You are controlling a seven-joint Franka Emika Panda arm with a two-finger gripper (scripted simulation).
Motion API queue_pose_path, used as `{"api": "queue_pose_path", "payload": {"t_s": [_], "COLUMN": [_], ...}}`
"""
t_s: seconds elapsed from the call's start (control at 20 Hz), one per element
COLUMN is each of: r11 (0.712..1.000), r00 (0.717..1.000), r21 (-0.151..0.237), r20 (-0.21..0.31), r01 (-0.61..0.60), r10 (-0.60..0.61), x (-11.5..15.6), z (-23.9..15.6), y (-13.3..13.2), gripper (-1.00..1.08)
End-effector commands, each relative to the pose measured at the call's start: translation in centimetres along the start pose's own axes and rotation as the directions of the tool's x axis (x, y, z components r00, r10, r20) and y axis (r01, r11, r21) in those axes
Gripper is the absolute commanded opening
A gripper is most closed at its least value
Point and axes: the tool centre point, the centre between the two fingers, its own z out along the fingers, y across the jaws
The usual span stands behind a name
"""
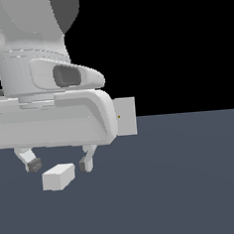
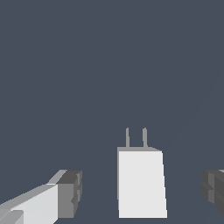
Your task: Plug the charger into the wall socket.
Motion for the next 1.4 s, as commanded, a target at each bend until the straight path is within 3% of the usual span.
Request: {"api": "queue_pose_path", "payload": {"t_s": [0.0,0.3,0.35,0.95,1.35], "r11": [1.0,1.0,1.0,1.0,1.0], "r00": [1.0,1.0,1.0,1.0,1.0], "r21": [0.0,0.0,0.0,0.0,-0.004], "r20": [-0.001,-0.001,-0.001,-0.001,-0.001], "r01": [-0.001,-0.001,-0.001,-0.001,-0.02], "r10": [0.001,0.001,0.001,0.001,0.02], "x": [-0.2,-0.3,-0.3,-0.2,2.3], "z": [0.9,1.8,1.8,1.7,-0.1], "y": [0.0,0.0,0.0,0.0,1.7], "gripper": [1.0,1.0,-1.0,-1.0,-1.0]}}
